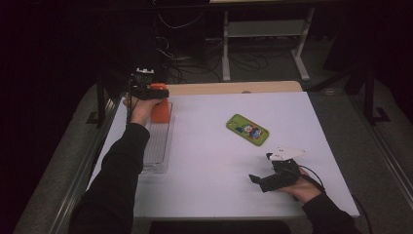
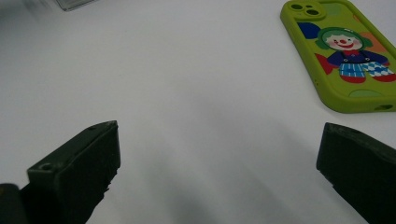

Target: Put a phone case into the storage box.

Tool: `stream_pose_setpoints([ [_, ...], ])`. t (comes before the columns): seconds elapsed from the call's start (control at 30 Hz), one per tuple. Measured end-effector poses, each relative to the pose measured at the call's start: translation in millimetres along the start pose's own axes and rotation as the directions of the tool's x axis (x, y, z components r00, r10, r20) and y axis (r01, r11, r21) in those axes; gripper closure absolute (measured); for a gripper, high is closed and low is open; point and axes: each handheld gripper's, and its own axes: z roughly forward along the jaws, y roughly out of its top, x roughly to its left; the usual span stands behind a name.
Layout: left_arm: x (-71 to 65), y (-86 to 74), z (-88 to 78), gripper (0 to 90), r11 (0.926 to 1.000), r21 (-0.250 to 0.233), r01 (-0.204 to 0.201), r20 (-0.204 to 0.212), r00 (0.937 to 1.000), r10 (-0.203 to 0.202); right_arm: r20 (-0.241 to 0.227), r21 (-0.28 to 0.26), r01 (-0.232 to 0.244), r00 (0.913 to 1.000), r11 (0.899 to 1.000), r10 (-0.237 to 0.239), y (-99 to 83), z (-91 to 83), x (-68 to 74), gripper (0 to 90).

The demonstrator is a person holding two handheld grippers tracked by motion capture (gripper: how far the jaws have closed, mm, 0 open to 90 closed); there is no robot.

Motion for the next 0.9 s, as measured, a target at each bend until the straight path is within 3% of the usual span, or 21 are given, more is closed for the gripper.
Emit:
stream_pose_setpoints([
  [0.27,8.6,0.0,-27.4,1.1,0.9998,0.004,-0.022,0.082,0.9964,0.021,0.004,-0.001,0.000,1.0000,1.000,0.000,0.6,-0.1,0.0,0.0],
  [0.47,11.1,-3.0,-54.1,1.1,0.9991,-0.029,-0.029,0.171,0.9847,0.034,0.011,-0.004,-0.005,0.9999,1.000,0.005,1.5,-0.2,-0.1,0.0],
  [0.6,10.0,-10.7,-69.2,1.1,0.9974,-0.049,-0.052,0.237,0.9694,0.062,0.013,-0.004,-0.004,0.9999,1.000,0.004,2.0,0.0,0.0,0.0],
  [0.77,-2.5,-24.4,-83.1,1.2,0.9948,-0.061,-0.082,0.318,0.9429,0.097,0.010,-0.002,-0.008,0.9999,1.000,0.008,2.1,0.2,-0.7,0.0],
  [0.8,-6.1,-27.9,-86.5,1.1,0.9932,-0.068,-0.095,0.341,0.9333,0.113,0.011,-0.003,-0.005,0.9999,1.000,0.005,2.2,0.1,-0.9,0.0],
  [0.87,-12.1,-32.7,-91.0,1.1,0.9917,-0.072,-0.107,0.365,0.9225,0.126,0.011,-0.005,-0.002,0.9999,1.000,0.002,2.3,0.1,-1.2,0.0],
  [0.9,-16.4,-35.6,-94.6,1.1,0.9900,-0.077,-0.118,0.385,0.9126,0.139,0.011,-0.005,-0.002,0.9999,1.000,0.003,2.4,0.1,-1.3,0.0],
])
